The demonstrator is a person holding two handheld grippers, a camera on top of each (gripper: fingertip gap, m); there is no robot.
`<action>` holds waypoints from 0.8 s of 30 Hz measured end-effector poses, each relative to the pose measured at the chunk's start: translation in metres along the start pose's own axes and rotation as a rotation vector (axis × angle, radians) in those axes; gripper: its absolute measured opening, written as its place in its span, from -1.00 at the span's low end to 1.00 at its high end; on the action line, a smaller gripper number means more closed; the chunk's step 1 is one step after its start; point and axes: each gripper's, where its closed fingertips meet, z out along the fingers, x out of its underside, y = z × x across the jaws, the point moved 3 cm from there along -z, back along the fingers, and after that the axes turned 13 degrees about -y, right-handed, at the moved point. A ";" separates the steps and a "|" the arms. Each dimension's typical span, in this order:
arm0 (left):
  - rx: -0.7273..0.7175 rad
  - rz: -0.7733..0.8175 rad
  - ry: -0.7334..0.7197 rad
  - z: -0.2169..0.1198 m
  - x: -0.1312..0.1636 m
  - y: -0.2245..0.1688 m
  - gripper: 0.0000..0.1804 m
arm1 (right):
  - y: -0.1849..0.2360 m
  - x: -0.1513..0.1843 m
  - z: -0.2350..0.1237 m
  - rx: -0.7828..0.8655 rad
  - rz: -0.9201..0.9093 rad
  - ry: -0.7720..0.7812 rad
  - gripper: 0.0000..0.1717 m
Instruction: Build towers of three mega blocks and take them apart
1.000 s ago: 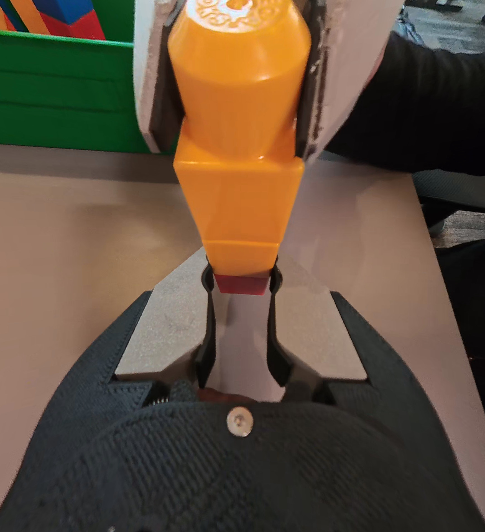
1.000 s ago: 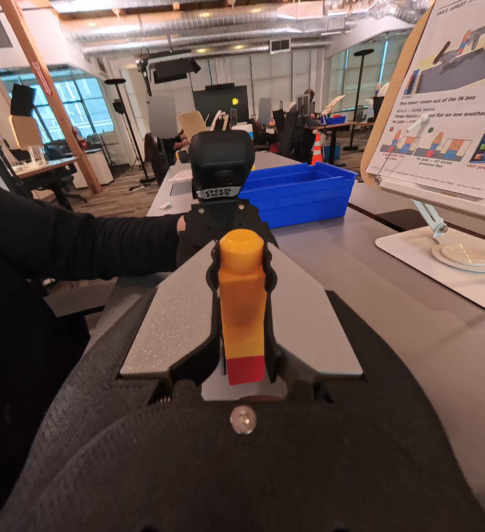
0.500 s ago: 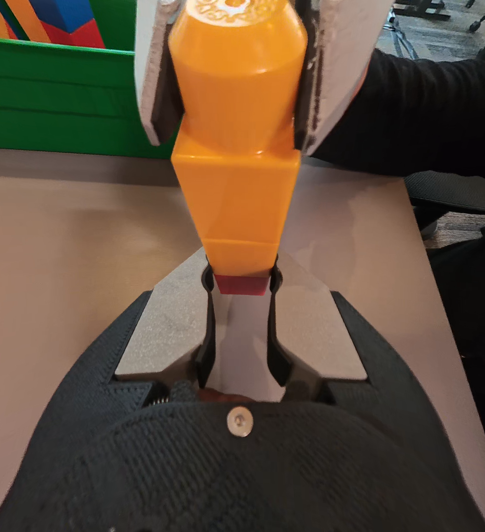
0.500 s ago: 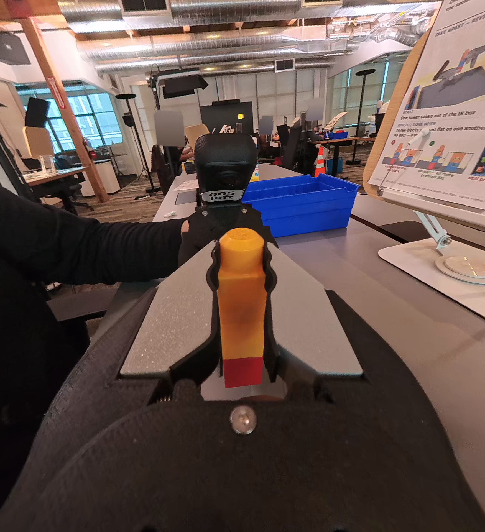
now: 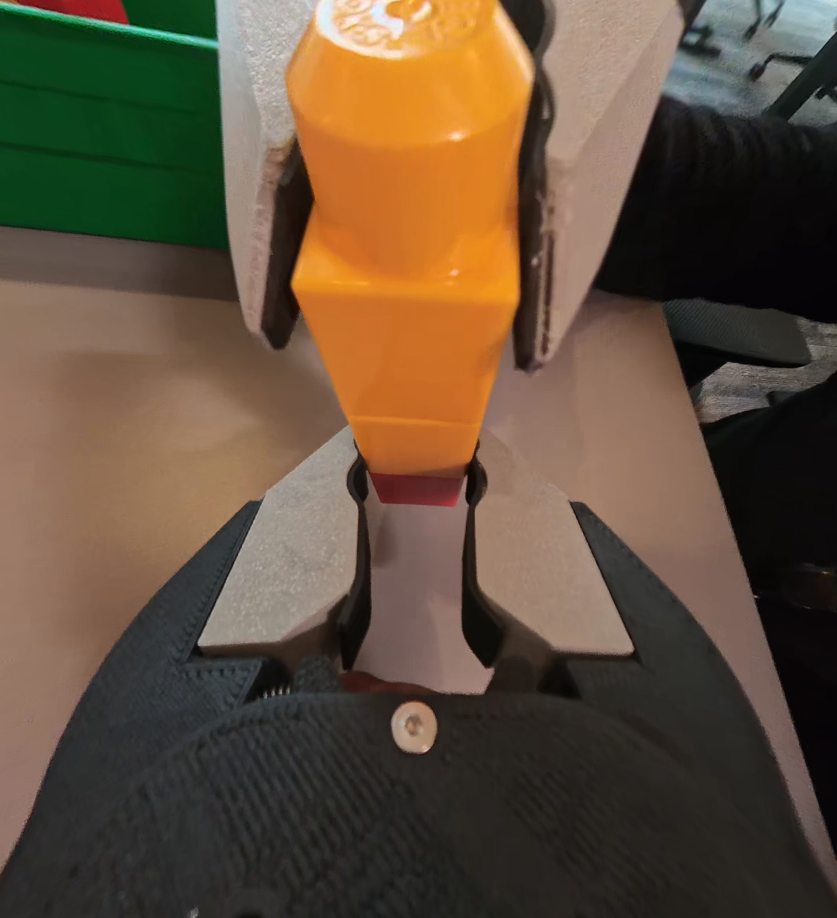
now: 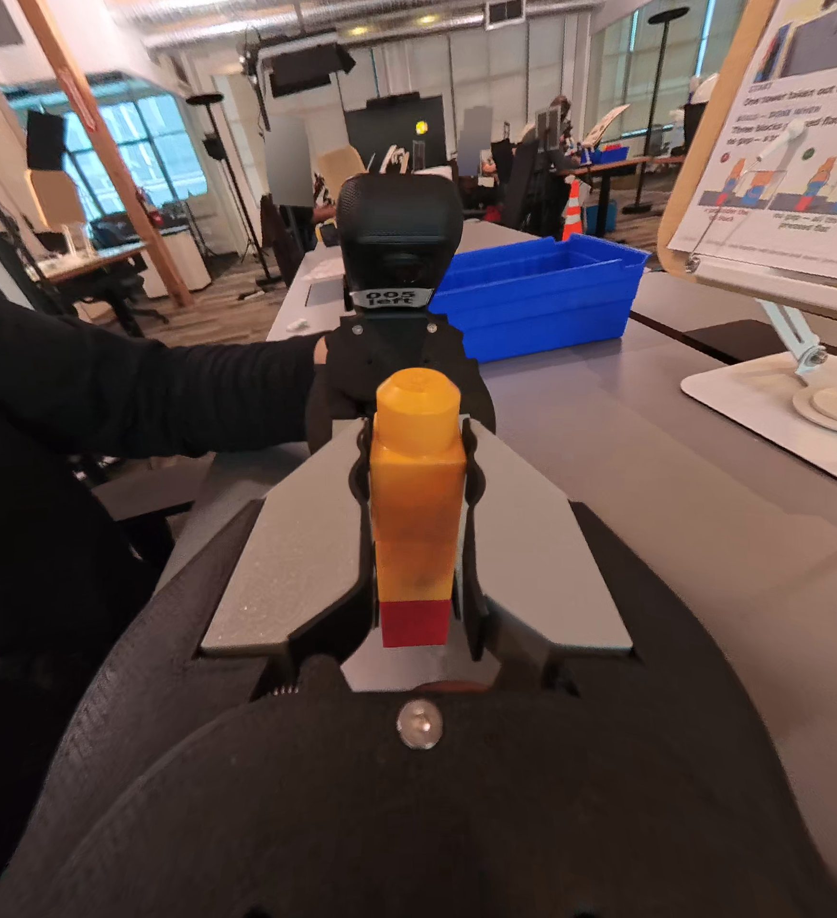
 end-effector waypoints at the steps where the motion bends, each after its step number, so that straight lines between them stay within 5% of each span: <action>1: -0.011 0.017 0.023 0.001 0.002 0.000 -0.60 | 0.002 0.002 0.000 -0.009 -0.013 0.029 -0.61; 4: -0.026 0.049 0.043 0.002 0.005 -0.001 -0.60 | 0.010 0.002 0.000 -0.026 -0.111 0.065 -0.61; 7: -0.064 0.049 0.075 -0.005 0.007 0.004 -0.30 | 0.018 -0.017 -0.004 -0.037 -0.136 -0.005 -0.61; 10: -0.097 0.034 0.062 -0.018 0.005 0.012 -0.22 | 0.018 -0.048 -0.025 0.019 -0.235 -0.088 -0.61; 13: -0.157 0.004 0.062 -0.027 0.009 0.027 -0.22 | 0.006 -0.101 -0.076 0.213 -0.381 -0.276 -0.61; 16: -0.204 0.000 0.097 -0.029 0.018 0.038 -0.24 | -0.029 -0.136 -0.154 0.590 -0.490 -0.429 -0.61; 20: -0.208 0.010 0.128 -0.023 0.024 0.040 -0.24 | -0.083 -0.122 -0.225 1.002 -0.495 -0.358 -0.61; 24: -0.201 0.025 0.140 -0.018 0.024 0.036 -0.27 | -0.118 -0.095 -0.232 1.099 -0.396 -0.289 -0.61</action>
